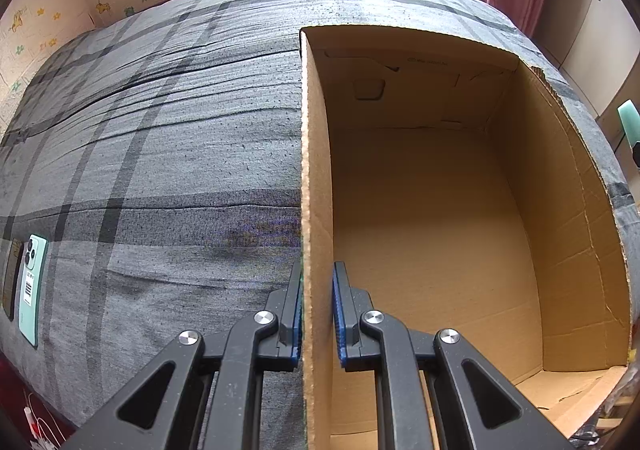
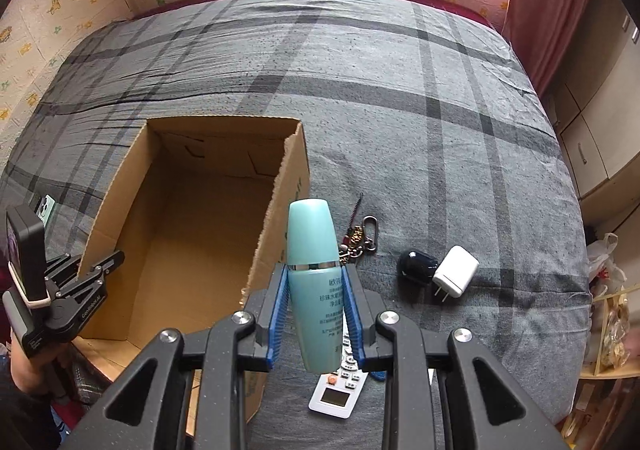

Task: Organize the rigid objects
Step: 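Lift the light-blue bottle with the right gripper and carry it over the box, then open the right gripper to drop the bottle into the box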

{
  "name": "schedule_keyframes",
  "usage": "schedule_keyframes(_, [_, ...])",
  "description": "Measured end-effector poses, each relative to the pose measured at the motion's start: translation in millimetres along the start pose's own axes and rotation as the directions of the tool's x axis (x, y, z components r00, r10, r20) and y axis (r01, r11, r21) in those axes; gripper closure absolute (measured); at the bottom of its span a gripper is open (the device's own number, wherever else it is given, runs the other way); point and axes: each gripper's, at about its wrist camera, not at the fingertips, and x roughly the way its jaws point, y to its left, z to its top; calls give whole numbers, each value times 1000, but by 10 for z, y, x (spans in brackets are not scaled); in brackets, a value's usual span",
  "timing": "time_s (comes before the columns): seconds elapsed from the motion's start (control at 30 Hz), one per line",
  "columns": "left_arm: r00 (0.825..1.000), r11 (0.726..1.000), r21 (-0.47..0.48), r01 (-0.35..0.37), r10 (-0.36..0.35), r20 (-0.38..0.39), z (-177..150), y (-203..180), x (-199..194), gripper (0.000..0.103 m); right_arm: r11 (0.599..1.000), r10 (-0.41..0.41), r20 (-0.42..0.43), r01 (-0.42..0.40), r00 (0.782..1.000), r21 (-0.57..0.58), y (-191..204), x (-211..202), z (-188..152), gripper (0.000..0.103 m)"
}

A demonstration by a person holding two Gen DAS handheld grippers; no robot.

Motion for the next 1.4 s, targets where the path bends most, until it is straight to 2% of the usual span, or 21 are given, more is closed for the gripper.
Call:
schedule_keyframes(0.3, [1000, 1000, 0, 1, -1, 0, -3, 9, -1, 89, 996, 56, -7, -57, 998, -69, 475, 94, 98, 75])
schedule_keyframes(0.6, [1000, 1000, -7, 12, -12, -2, 3, 22, -3, 89, 988, 100, -45, -104, 994, -112, 891, 355, 128, 75])
schedule_keyframes(1.0, [1000, 1000, -6, 9, -9, 2, -3, 22, -2, 89, 984, 118, -111, -131, 987, -120, 1205, 755, 137, 75])
schedule_keyframes(1.4, [1000, 1000, -2, 2, -2, -1, -5, 14, 13, 89, 985, 120, -204, -143, 972, -98, 1334, 1237, 36, 75])
